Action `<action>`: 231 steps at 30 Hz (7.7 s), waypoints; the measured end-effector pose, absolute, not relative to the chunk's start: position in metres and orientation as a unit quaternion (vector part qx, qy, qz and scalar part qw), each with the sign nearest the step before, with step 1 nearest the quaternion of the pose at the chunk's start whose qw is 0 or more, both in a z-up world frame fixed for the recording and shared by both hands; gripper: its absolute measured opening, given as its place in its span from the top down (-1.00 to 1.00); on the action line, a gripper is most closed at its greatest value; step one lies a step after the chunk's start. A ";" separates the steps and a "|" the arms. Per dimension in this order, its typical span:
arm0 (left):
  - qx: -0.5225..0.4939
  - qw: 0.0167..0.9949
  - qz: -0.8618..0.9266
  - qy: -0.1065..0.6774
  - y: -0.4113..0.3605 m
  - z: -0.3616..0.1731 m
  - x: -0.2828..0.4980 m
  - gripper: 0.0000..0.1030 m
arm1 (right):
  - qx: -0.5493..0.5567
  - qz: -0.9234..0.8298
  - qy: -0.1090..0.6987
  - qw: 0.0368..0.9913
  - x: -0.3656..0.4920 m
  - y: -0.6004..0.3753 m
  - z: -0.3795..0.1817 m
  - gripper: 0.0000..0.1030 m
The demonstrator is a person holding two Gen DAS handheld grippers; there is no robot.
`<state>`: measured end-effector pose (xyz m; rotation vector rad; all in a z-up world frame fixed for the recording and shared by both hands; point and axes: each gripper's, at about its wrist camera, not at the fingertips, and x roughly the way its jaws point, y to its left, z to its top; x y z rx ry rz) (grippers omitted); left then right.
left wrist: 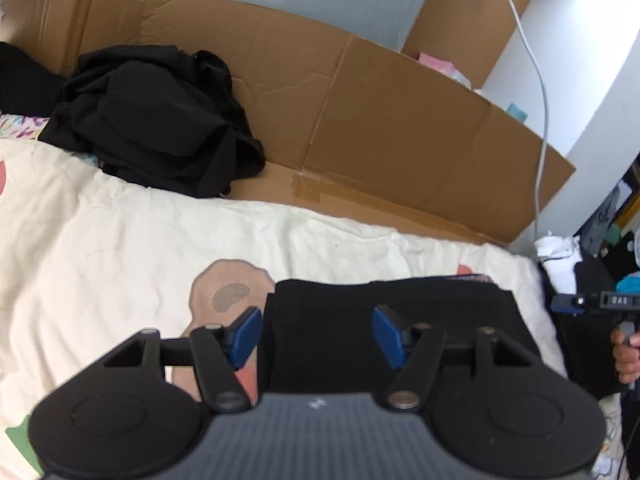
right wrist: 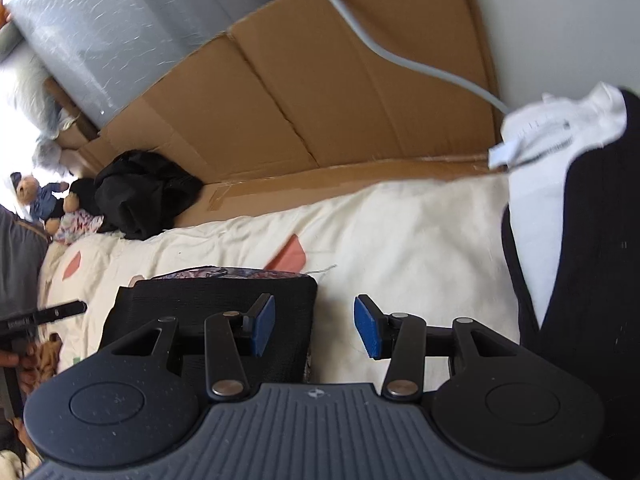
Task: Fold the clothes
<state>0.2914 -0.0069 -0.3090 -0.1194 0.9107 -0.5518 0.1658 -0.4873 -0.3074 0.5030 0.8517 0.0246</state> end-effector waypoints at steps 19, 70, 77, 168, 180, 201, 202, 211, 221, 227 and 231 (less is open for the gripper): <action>-0.051 0.843 -0.270 0.462 -0.019 -0.355 0.311 0.17 | 0.236 0.048 0.442 0.864 0.201 -0.463 -0.344 0.24; -0.083 0.834 -0.219 0.499 0.009 -0.298 0.269 -0.09 | 0.236 0.015 0.420 0.876 0.164 -0.480 -0.300 0.23; -0.100 0.837 -0.228 0.488 0.024 -0.270 0.243 -0.18 | 0.232 0.023 0.414 0.880 0.131 -0.467 -0.283 0.23; -0.091 0.756 -0.293 0.578 0.068 -0.362 0.171 0.55 | 0.130 0.103 0.526 0.834 0.058 -0.423 -0.329 0.68; -0.097 0.792 -0.312 0.516 0.059 -0.328 0.185 0.56 | 0.143 0.104 0.472 0.864 0.055 -0.432 -0.301 0.66; -0.064 0.777 -0.271 0.565 0.051 -0.381 0.187 0.64 | 0.098 0.135 0.518 0.839 0.078 -0.388 -0.327 0.66; -0.067 0.777 -0.268 0.566 0.054 -0.381 0.187 0.64 | 0.099 0.132 0.518 0.839 0.076 -0.391 -0.327 0.66; -0.137 0.758 -0.281 0.573 0.075 -0.371 0.172 0.22 | 0.146 0.103 0.511 0.841 0.050 -0.415 -0.316 0.58; -0.309 0.692 -0.267 0.595 0.095 -0.403 0.141 0.22 | 0.310 0.081 0.496 0.807 0.031 -0.440 -0.339 -0.02; -0.405 0.663 -0.235 0.584 0.093 -0.428 0.131 0.15 | 0.406 0.068 0.489 0.769 0.027 -0.446 -0.362 -0.03; -0.430 0.657 -0.226 0.577 0.083 -0.443 0.126 0.14 | 0.459 0.063 0.487 0.740 0.024 -0.445 -0.387 -0.08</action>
